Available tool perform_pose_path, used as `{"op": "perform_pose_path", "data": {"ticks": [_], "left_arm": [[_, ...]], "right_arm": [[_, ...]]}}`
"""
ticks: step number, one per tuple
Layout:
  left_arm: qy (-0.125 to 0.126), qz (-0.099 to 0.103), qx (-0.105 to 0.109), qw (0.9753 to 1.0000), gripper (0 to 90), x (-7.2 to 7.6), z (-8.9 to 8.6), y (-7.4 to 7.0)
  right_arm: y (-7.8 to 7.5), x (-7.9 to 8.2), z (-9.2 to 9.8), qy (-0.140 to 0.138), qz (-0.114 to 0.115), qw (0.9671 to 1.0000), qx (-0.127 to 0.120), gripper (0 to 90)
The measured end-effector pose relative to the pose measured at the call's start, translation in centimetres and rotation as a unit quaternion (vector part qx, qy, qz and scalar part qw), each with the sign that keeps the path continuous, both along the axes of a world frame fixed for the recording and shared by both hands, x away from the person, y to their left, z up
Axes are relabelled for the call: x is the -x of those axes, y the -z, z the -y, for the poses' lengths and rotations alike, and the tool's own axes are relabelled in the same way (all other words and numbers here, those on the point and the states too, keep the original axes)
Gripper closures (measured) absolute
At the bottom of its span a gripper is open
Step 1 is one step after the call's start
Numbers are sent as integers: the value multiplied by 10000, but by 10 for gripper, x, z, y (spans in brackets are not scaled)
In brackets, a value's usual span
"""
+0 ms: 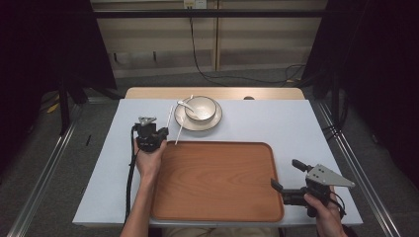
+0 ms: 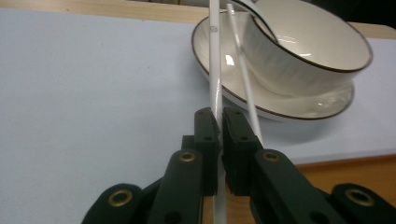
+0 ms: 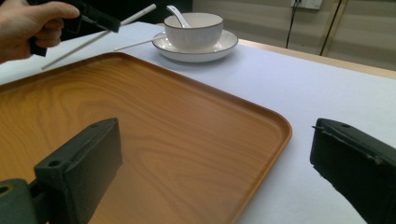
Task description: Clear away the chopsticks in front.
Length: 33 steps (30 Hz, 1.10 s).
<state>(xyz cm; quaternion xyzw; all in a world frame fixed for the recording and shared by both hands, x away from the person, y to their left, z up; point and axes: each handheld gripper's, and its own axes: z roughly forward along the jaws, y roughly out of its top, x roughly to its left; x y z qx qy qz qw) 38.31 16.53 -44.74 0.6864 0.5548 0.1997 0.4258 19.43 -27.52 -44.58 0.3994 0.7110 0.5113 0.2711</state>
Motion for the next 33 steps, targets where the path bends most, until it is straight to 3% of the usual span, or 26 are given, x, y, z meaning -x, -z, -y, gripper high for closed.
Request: {"op": "perform_pose_path", "data": {"ticks": [1,5,9,17,26,27,30,33], "left_arm": [[51,-67,58,9999,854,3,0,1],[37,12,59,10000,854,14,-1,-1],[57,27,-83,9999,854,26,1,-3],[141,23,-14,9999,854,42,5,-3],[52,-106,-125,9999,854,59,11,3],[79,-148,-26,9999,854,64,12,4],[66,-153,-94,9998,854,72,13,4],[10,-163,13,9999,854,76,12,4]], "right_arm": [[0,0,0,-11,20,10000,-6,21],[0,1,-1,-88,103,9999,-2,21],[1,2,-2,-155,80,9998,45,22],[1,2,-2,-216,147,9996,50,23],[1,3,-2,-284,145,9995,35,23],[1,3,-3,-268,135,9995,23,23],[1,3,-3,-302,136,9994,20,23],[1,3,-3,-311,168,9994,30,23]]}}
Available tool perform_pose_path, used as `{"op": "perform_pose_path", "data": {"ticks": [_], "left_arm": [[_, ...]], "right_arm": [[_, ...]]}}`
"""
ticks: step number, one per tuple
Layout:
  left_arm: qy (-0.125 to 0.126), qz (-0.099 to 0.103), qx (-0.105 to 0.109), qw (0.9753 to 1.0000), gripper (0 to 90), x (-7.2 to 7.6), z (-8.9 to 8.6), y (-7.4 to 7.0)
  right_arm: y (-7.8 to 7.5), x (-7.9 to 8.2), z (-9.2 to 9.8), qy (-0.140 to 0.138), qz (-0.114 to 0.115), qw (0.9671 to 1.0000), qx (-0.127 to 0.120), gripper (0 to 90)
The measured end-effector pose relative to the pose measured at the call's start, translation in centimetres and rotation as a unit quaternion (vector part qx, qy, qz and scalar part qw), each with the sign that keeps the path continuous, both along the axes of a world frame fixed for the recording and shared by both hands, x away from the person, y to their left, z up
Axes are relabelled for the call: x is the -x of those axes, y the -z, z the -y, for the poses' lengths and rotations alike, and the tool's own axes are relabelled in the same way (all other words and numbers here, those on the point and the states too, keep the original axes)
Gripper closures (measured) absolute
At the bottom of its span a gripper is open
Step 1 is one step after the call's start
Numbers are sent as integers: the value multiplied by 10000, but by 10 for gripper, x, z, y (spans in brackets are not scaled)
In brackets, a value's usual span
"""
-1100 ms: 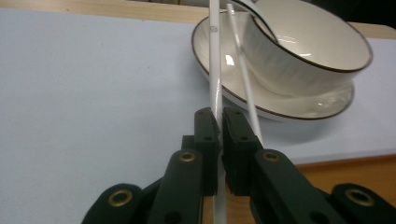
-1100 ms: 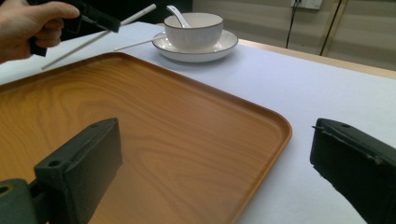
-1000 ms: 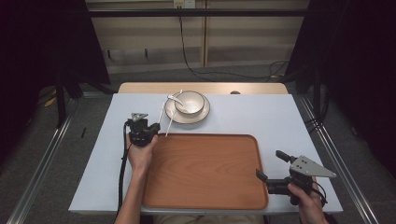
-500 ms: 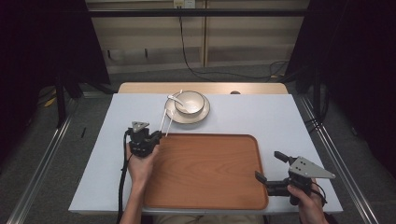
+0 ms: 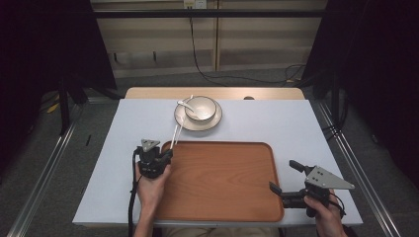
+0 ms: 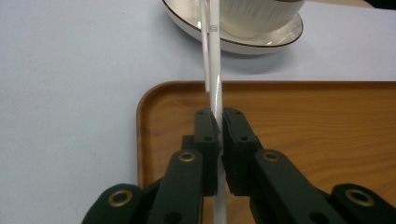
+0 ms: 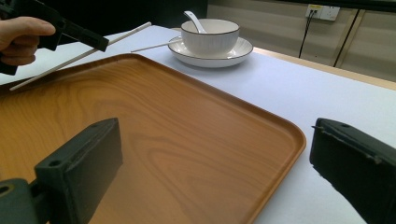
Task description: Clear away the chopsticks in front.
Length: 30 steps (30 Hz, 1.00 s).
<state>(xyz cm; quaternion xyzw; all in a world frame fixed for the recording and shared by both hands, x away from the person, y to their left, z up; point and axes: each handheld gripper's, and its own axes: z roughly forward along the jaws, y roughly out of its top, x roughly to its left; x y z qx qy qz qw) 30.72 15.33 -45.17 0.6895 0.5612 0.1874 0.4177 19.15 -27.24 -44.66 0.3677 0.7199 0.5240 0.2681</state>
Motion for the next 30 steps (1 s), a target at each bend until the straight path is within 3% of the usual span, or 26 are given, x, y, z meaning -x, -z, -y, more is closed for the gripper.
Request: {"op": "perform_pose_path", "data": {"ticks": [7,8,9,12,18,23,25,28,30], "left_arm": [[-140,-42,21,9999,853,21,-1,-2],[-193,-25,137,9997,853,24,-3,-2],[-352,41,93,9993,853,29,-3,-1],[-335,-34,100,9994,853,31,-3,1],[-451,-160,-152,9987,853,31,0,9],[-595,-417,-70,9973,853,24,6,20],[-670,-414,-390,9961,853,23,10,22],[-581,-525,-294,9965,852,22,11,24],[-590,-549,-359,9961,852,21,11,24]], "right_arm": [[0,0,0,-8,0,10000,21,23],[0,0,0,-25,-10,10000,19,23],[0,0,0,-20,14,10000,12,23],[0,0,0,-11,3,10000,13,23],[0,0,0,-23,16,10000,21,23],[0,0,0,-31,36,10000,2,26],[0,0,0,-41,43,10000,-18,26],[0,0,0,-64,41,10000,-13,26],[0,0,0,-45,48,10000,9,26]]}}
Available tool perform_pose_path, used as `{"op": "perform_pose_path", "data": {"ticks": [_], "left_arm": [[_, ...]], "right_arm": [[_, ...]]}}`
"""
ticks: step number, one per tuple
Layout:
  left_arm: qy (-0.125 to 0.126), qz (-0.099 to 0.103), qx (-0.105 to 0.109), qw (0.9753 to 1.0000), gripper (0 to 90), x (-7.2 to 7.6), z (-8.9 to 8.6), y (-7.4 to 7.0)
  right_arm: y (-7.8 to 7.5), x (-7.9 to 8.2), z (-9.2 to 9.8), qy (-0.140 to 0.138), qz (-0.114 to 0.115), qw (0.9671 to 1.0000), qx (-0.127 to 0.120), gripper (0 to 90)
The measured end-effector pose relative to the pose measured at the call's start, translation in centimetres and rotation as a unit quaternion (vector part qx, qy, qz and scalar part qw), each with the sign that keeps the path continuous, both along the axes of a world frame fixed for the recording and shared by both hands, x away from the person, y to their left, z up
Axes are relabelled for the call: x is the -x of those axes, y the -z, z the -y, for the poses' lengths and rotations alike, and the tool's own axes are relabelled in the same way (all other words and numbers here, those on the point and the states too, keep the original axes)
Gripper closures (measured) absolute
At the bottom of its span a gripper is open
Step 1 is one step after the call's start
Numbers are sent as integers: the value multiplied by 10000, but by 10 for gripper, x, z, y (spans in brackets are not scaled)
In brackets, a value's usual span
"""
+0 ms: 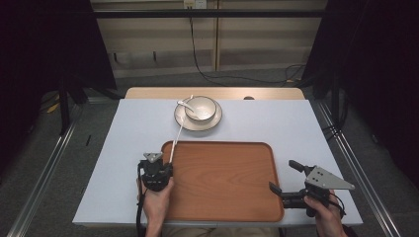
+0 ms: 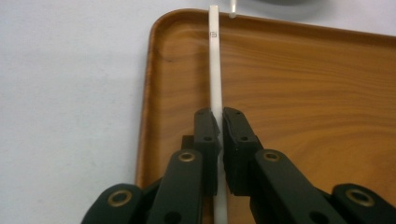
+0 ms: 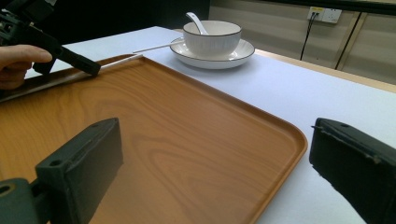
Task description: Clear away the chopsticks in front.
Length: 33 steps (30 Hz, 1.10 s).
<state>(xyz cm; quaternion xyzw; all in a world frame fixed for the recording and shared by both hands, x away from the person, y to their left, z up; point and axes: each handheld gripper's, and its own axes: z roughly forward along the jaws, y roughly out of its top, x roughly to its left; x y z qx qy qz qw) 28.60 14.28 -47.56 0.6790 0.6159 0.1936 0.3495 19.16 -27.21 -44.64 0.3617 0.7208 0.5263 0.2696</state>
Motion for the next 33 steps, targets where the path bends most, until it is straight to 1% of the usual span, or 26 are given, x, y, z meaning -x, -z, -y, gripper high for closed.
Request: {"op": "perform_pose_path", "data": {"ticks": [1,3,7,9,12,13,14,15,16,17,18,19,20,21,22,23,24,25,26,27,28,29,30,31,33], "left_arm": [[46,-9,-23,10000,851,0,0,0],[37,-3,-58,10000,850,0,1,0],[109,-14,-119,9999,845,1,1,-1],[148,-20,-111,9998,840,1,1,-1],[188,-36,-44,9998,841,0,-1,-1],[217,-37,-17,9998,824,0,-1,-1],[270,-35,-20,9996,786,0,-1,-1],[303,-16,-9,9995,786,-1,-1,-1],[295,-16,13,9996,760,-1,-1,-1],[290,-59,98,9995,759,-2,-3,-1],[290,-59,98,9995,757,-2,-3,-1],[334,-74,173,9993,746,-3,-6,-1],[334,-74,173,9993,720,-3,-6,-1],[325,-64,138,9994,720,-3,-7,-1],[334,-25,121,9994,686,-3,-8,-2],[341,37,161,9993,670,-3,-8,-2],[385,71,220,9990,617,-4,-8,-2],[448,85,199,9988,617,-4,-9,-3],[495,137,180,9985,585,-5,-9,-4],[538,232,220,9980,530,-6,-9,-4],[574,251,230,9978,493,-7,-10,-6],[666,287,231,9971,465,-8,-10,-7],[697,334,175,9969,465,-9,-11,-8],[661,356,158,9971,464,-10,-11,-9],[812,514,138,9953,375,-13,-12,-10]], "right_arm": [[0,0,0,-5,17,10000,4,26],[0,0,0,-4,11,10000,16,26],[0,1,0,-6,-5,10000,-10,26],[0,1,0,-20,-1,10000,-3,26],[0,0,0,5,17,10000,2,26],[0,0,0,-4,11,10000,1,26],[0,1,0,-20,5,10000,6,26],[0,1,0,-20,5,10000,6,26],[0,1,0,-18,8,10000,11,26],[0,1,0,-22,6,10000,3,26],[0,1,0,-22,6,10000,3,26],[0,1,0,5,-17,10000,-14,26],[0,1,0,5,-17,10000,-14,26],[0,1,0,17,7,10000,-17,26],[0,1,0,24,9,10000,-17,26],[0,0,0,-2,8,10000,-28,26],[0,1,0,13,0,10000,-22,26],[0,1,0,13,0,10000,-22,26],[0,1,0,13,-2,10000,-23,26],[0,0,0,-22,12,10000,-28,26],[0,0,1,-50,8,10000,-18,26],[0,0,1,-41,8,10000,-24,26],[0,0,1,-41,8,10000,-24,26],[0,0,1,-34,11,10000,-29,26],[0,0,1,-28,21,10000,-20,26]]}}
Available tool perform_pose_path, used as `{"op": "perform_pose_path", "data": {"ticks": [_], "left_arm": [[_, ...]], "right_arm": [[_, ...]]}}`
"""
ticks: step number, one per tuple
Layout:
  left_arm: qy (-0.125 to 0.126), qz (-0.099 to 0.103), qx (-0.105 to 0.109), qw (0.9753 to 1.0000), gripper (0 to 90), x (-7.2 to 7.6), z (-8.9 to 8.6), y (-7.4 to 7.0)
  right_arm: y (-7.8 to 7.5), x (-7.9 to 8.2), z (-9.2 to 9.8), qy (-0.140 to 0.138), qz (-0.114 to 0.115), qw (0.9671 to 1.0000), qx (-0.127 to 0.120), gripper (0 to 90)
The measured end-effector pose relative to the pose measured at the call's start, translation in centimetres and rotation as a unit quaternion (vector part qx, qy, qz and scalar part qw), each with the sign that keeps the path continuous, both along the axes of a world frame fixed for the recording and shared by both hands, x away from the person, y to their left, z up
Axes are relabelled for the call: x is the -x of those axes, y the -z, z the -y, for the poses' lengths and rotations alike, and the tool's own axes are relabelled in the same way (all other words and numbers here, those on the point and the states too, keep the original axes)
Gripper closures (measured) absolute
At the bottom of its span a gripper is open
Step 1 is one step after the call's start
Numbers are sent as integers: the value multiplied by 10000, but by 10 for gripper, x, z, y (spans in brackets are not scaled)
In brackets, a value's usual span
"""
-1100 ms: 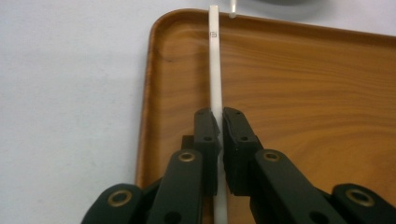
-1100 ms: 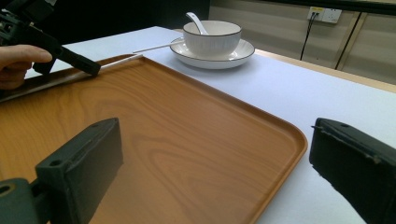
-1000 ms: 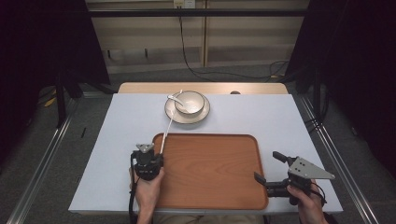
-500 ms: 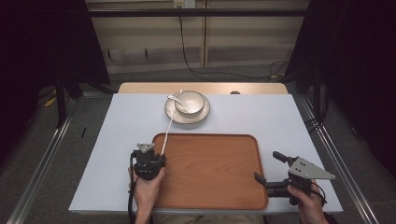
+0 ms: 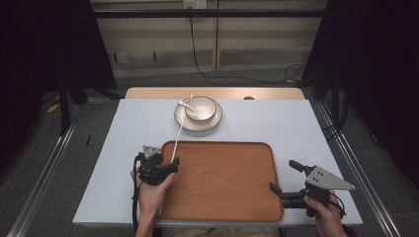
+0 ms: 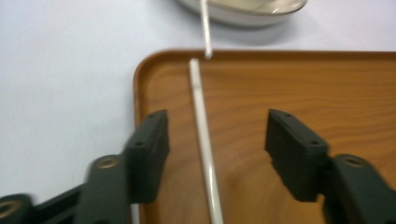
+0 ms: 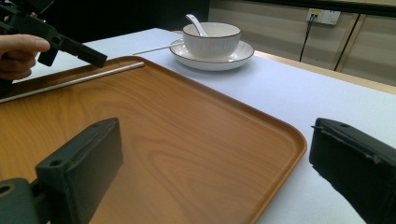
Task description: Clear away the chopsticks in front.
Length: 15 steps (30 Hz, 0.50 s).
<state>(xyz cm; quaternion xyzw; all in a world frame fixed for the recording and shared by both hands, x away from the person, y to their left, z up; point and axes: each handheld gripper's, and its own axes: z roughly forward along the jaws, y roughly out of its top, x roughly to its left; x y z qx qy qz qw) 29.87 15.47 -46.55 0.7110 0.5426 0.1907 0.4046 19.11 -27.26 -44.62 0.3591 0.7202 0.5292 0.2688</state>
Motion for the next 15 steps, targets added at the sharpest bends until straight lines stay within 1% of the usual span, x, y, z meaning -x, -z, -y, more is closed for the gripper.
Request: {"op": "perform_pose_path", "data": {"ticks": [1,2,4,6,7,8,9,10,11,12,13,14,15], "left_arm": [[-6,54,-63,10000,375,-1,-1,-1],[-31,151,-88,9998,301,-2,-1,-1],[-17,295,-123,9995,284,-4,-2,-2],[83,350,-160,9992,257,-8,-4,-2],[147,355,-224,9990,249,-11,-4,-3],[166,462,-256,9985,225,-12,-3,-2],[208,562,-305,9977,225,-14,-4,-3],[180,596,-270,9977,207,-15,-4,-3],[198,610,-248,9976,206,-16,-4,-4],[229,657,-179,9974,204,-18,-6,-6],[104,866,-265,9958,203,-18,-6,-7],[16,1074,-415,9933,203,-19,-6,-7],[55,1077,-416,9933,200,-21,-7,-8]], "right_arm": [[0,0,0,0,0,10000,0,26],[0,0,0,-25,-13,10000,3,26],[0,0,0,-23,-5,10000,3,26],[0,0,0,-16,-7,10000,3,26],[0,0,0,-24,-5,10000,5,26],[0,0,0,40,5,10000,20,26],[0,0,0,40,5,10000,20,26],[0,0,0,35,7,10000,20,26],[0,0,0,44,7,10000,22,25],[0,0,0,70,8,10000,25,25],[0,0,0,53,8,10000,-1,24],[0,0,0,53,8,10000,-1,24],[0,0,0,55,8,10000,0,24]]}}
